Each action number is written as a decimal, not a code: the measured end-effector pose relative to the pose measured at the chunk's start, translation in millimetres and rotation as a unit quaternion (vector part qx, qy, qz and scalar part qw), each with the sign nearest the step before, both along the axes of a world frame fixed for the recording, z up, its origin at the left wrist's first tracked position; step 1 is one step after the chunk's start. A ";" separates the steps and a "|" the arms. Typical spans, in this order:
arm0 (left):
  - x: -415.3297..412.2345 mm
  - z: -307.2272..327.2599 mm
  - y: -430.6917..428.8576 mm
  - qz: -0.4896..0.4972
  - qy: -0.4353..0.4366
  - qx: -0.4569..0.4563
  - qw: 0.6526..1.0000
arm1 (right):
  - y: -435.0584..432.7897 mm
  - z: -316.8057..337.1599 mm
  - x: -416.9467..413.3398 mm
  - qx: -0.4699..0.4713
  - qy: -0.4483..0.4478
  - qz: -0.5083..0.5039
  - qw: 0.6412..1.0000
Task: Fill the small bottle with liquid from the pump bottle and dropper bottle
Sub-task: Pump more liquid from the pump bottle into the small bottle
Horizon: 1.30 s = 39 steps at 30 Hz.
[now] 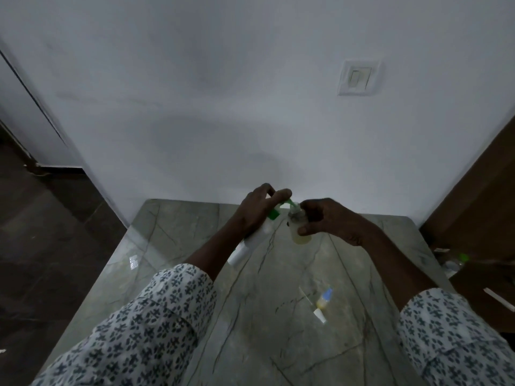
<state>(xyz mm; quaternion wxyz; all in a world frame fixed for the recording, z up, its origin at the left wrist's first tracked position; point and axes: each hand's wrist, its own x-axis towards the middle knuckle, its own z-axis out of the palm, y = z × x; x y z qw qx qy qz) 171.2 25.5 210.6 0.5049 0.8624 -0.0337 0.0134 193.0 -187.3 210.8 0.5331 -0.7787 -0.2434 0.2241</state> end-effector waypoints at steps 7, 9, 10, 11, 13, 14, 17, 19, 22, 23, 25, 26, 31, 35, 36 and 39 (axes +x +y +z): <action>3.9 1.0 -3.0 0.002 0.015 -0.005 1.000 | -12.8 7.8 3.0 -0.024 -0.003 0.009 1.000; 4.6 0.8 -3.5 0.005 0.012 -0.002 1.000 | -13.6 10.2 3.4 -0.031 -0.007 0.008 0.999; 5.1 0.7 -3.5 0.007 0.009 0.003 1.000 | -13.3 11.1 3.4 -0.036 -0.010 0.008 0.999; 5.7 0.5 -3.5 0.008 0.005 0.009 1.000 | -12.9 11.8 3.3 -0.041 -0.012 0.008 0.999; 7.1 -0.5 -2.8 0.009 -0.004 0.018 1.000 | -11.4 12.9 2.7 -0.050 -0.017 0.007 0.999; 7.5 -0.8 -2.7 0.010 -0.007 0.016 1.000 | -10.6 13.0 2.3 -0.052 -0.016 0.007 0.998; 5.8 1.8 -3.1 0.010 -0.017 0.006 1.000 | -8.2 13.4 0.4 -0.050 -0.020 0.006 0.999; 3.9 7.8 -3.8 0.007 -0.024 0.001 1.000 | -6.9 17.1 -1.2 -0.045 -0.023 0.007 0.999; 3.5 22.2 -1.4 0.008 -0.028 0.003 1.000 | -3.7 28.5 -3.1 -0.027 -0.026 0.009 0.999; 3.1 29.2 -0.1 0.007 -0.028 0.006 1.000 | -2.5 34.4 -3.5 -0.019 -0.029 0.010 0.999; 1.7 45.3 2.1 0.002 -0.027 0.011 1.000 | 0.2 47.3 -3.8 -0.007 -0.037 0.011 0.999; -0.3 54.7 2.7 0.000 -0.030 0.013 0.999 | 1.5 54.1 -4.0 -0.001 -0.039 0.010 0.999; -6.9 93.8 3.8 -0.006 -0.046 0.024 0.999 | 7.8 86.0 -9.6 0.034 -0.037 0.013 0.999; -11.2 109.8 4.4 0.006 -0.045 0.013 0.999 | 10.9 99.3 -12.8 0.029 -0.047 0.014 0.998; -12.8 113.3 3.9 0.007 -0.047 0.011 0.999 | 11.4 102.4 -14.1 0.027 -0.049 0.012 0.998; -17.6 124.5 0.8 0.006 -0.052 0.002 0.999 | 12.2 111.2 -19.3 0.030 -0.053 0.006 0.998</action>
